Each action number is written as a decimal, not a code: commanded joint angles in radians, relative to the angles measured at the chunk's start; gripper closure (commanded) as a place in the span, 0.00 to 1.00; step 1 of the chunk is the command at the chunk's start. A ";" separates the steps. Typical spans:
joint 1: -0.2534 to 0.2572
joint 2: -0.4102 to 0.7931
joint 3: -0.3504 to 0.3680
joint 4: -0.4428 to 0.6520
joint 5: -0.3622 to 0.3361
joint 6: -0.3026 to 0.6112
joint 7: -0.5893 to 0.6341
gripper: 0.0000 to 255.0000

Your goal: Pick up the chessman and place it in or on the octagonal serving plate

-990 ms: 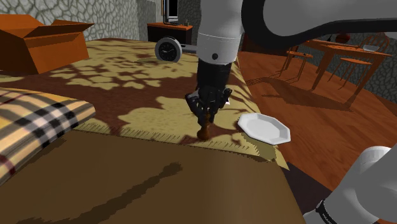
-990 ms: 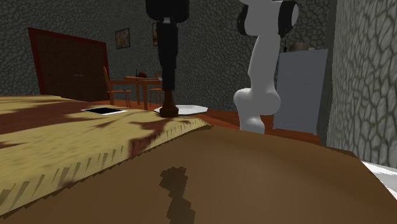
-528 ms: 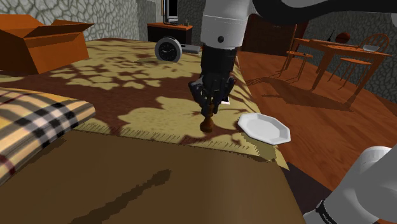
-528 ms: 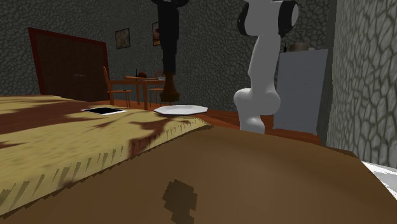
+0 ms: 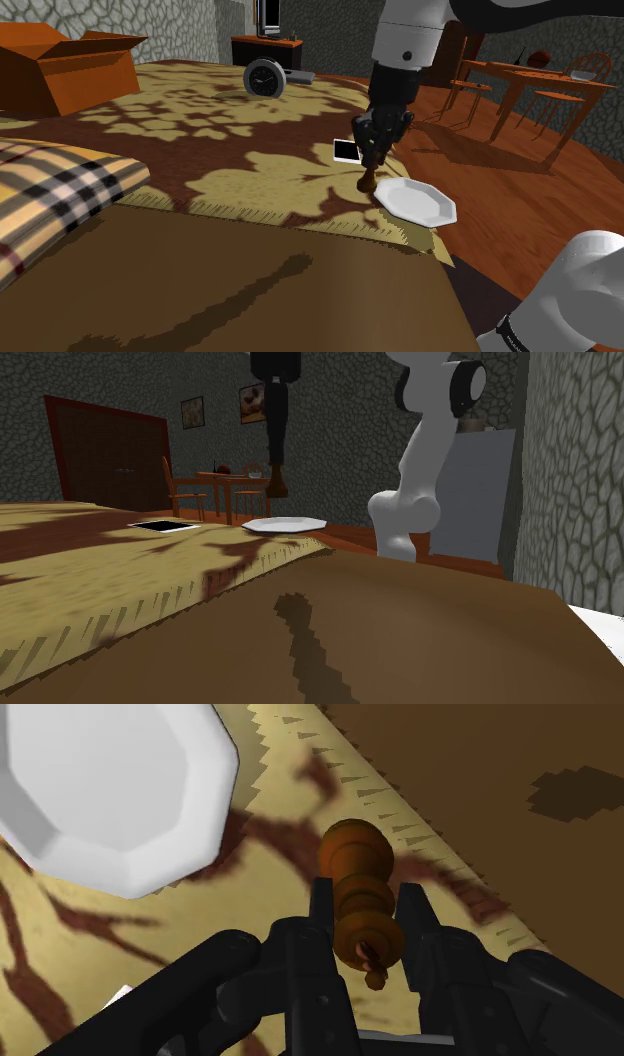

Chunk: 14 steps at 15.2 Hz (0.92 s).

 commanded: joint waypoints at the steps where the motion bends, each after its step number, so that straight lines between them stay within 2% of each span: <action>1: -0.007 -0.050 -0.046 -0.049 0.000 -0.004 -0.058 1.00; 7: -0.028 -0.172 -0.172 -0.147 -0.029 -0.038 -0.204 1.00; 11: -0.049 -0.233 -0.256 -0.191 -0.066 -0.060 -0.300 1.00; 12: -0.060 -0.255 -0.295 -0.205 -0.087 -0.070 -0.344 1.00; 14: -0.058 -0.263 -0.295 -0.238 -0.086 -0.045 -0.344 1.00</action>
